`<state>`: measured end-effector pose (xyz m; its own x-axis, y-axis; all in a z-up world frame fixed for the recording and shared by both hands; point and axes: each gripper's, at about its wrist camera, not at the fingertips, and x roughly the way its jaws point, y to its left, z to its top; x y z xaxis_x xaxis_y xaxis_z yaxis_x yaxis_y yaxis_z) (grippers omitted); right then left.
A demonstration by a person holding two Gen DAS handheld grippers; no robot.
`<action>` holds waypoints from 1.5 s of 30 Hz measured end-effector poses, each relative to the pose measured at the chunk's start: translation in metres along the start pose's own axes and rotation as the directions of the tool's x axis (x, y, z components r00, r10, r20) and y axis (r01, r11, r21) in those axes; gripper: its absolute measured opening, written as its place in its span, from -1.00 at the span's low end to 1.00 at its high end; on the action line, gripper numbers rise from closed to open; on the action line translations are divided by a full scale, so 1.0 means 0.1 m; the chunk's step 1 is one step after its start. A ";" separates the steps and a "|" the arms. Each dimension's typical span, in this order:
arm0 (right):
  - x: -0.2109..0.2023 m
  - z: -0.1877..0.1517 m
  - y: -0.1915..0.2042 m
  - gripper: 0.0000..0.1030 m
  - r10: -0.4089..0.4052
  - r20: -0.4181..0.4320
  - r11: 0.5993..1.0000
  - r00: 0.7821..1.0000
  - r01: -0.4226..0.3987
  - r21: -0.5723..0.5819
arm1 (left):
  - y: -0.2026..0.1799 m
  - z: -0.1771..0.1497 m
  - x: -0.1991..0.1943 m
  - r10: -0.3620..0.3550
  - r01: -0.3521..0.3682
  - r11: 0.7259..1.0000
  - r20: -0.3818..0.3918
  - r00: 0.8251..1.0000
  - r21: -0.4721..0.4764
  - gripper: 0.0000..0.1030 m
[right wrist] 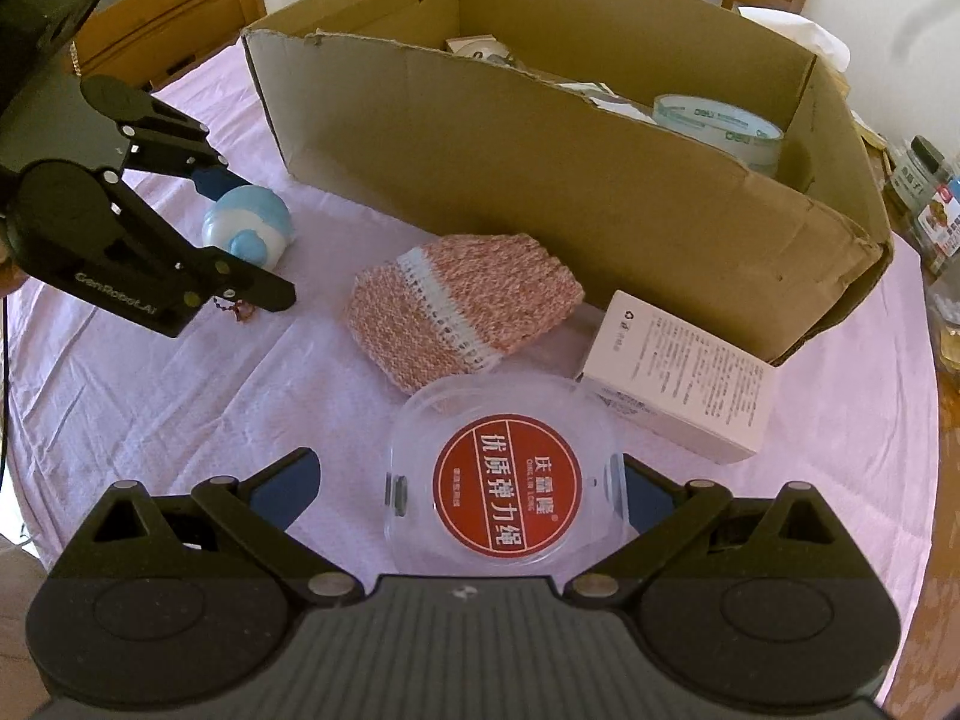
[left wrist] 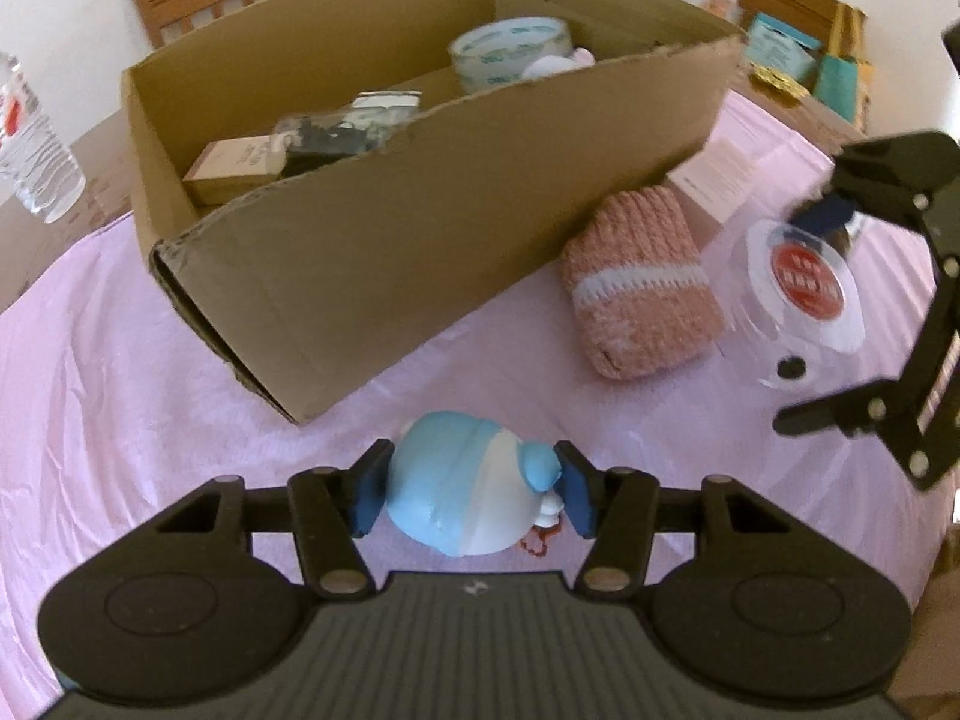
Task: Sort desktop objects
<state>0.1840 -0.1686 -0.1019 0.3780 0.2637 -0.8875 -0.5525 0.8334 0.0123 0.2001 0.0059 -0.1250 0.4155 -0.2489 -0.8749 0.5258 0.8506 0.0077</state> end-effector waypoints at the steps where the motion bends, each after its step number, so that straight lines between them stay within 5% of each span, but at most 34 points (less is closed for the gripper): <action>1: 0.00 0.00 0.00 0.97 -0.004 -0.002 1.000 1.000 0.004 -0.004 | 0.00 -0.01 0.00 -0.004 0.004 1.000 0.000 1.000 0.007 0.11; 12: -0.01 -0.01 0.02 0.58 -0.082 -0.006 0.996 0.997 0.081 -0.039 | -0.01 -0.06 -0.05 -0.035 0.036 0.998 -0.025 0.999 0.049 0.04; 32: -0.53 0.17 0.08 0.58 -0.022 0.043 0.997 0.999 0.025 -0.068 | -0.15 0.11 -0.72 -0.083 0.081 0.996 0.075 0.994 0.034 0.02; 45: -0.96 0.50 0.07 0.58 -0.030 0.179 0.995 0.983 0.046 -0.086 | -0.08 0.50 -1.10 -0.055 0.053 0.998 0.158 0.986 0.014 0.02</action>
<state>0.1809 -0.1639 0.0068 0.5211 0.3208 -0.7909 -0.5964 0.7998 -0.0685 0.1868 0.0034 -0.0043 0.4983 -0.3652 -0.7863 0.5576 0.8295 -0.0319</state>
